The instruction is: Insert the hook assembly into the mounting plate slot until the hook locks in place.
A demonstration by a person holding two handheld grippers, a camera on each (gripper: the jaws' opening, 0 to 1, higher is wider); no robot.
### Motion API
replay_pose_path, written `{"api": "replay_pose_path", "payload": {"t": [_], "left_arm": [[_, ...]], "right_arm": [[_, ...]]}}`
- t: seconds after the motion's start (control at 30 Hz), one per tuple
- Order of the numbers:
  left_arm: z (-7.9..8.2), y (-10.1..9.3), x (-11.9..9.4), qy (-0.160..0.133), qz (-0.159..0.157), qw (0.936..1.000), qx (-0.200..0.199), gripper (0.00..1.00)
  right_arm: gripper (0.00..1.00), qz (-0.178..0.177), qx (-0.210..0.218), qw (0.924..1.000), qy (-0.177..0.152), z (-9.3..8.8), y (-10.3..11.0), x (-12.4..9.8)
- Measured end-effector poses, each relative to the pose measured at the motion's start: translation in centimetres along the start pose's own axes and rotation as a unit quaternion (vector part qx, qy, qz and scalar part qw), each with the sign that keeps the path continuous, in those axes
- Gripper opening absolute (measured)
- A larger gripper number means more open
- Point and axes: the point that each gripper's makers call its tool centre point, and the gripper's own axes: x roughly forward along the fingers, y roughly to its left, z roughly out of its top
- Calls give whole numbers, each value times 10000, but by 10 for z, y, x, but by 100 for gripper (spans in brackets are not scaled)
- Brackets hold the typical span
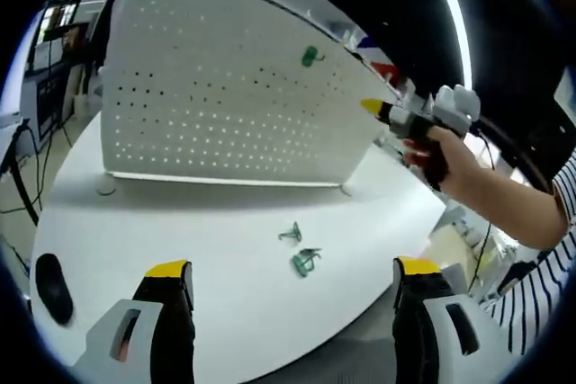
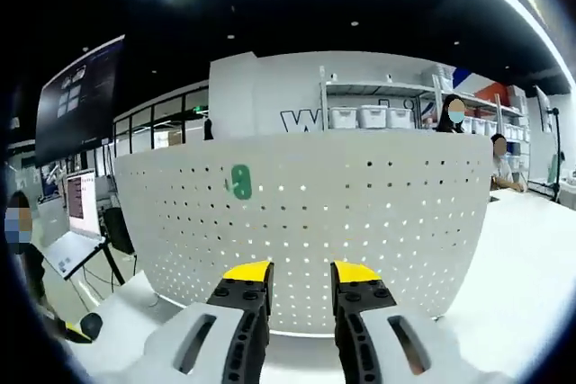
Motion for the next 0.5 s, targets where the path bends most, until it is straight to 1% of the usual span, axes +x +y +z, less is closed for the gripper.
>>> {"api": "replay_pose_path", "payload": {"t": [0.03, 0.07, 0.1, 0.23, 0.27, 0.33, 0.4, 0.5], "left_arm": [[-2, 0, 0, 25, 1, 10000, 6, 93], [-3, 0, 0, 46, 1, 10000, 14, 93], [-5, 0, 1, 72, 4, 10000, 16, 93], [-9, 1, 0, 117, 13, 9999, 9, 93], [-10, 1, 0, 148, 15, 9999, 6, 93], [-12, 1, 0, 199, 5, 9998, 10, 93], [-17, 2, 0, 318, 12, 9995, 14, 93], [-22, 5, -1, 445, 54, 9990, 39, 92]], "right_arm": [[23, 15, -32, 10000, 31, -2, 0, -1], [23, 45, -153, 9998, 98, -9, 1, -6], [23, 55, -162, 9998, 118, -11, 0, -7], [23, 116, -67, 9993, 350, -33, -2, -18], [23, 163, -54, 9988, 451, -41, -1, -21], [23, 214, -91, 9981, 573, -49, 0, -24], [23, 221, -198, 9974, 657, -57, 1, -30], [24, 376, -305, 9953, 837, -71, 6, -38]]}}
